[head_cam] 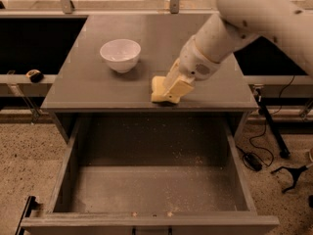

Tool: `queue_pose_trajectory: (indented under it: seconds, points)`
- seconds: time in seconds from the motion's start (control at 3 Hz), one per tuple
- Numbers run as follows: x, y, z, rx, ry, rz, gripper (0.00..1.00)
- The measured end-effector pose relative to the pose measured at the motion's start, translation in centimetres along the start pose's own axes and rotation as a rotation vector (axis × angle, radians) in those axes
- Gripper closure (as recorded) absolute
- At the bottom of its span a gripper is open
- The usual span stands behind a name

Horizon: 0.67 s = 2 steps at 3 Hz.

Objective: Place sponge into top drawer

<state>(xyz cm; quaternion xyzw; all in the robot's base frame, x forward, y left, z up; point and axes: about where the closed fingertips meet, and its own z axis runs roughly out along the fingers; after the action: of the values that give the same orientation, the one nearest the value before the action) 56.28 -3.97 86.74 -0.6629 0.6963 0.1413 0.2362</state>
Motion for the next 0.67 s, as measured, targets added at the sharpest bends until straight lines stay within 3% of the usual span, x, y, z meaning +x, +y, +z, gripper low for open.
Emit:
queue_pose_trajectory:
  seconds: [0.33, 0.67]
  points:
    - [0.3, 5.6, -2.8, 0.012, -0.024, -0.015, 1.00]
    - [0.3, 8.9, -3.7, -0.003, -0.009, -0.028, 1.00]
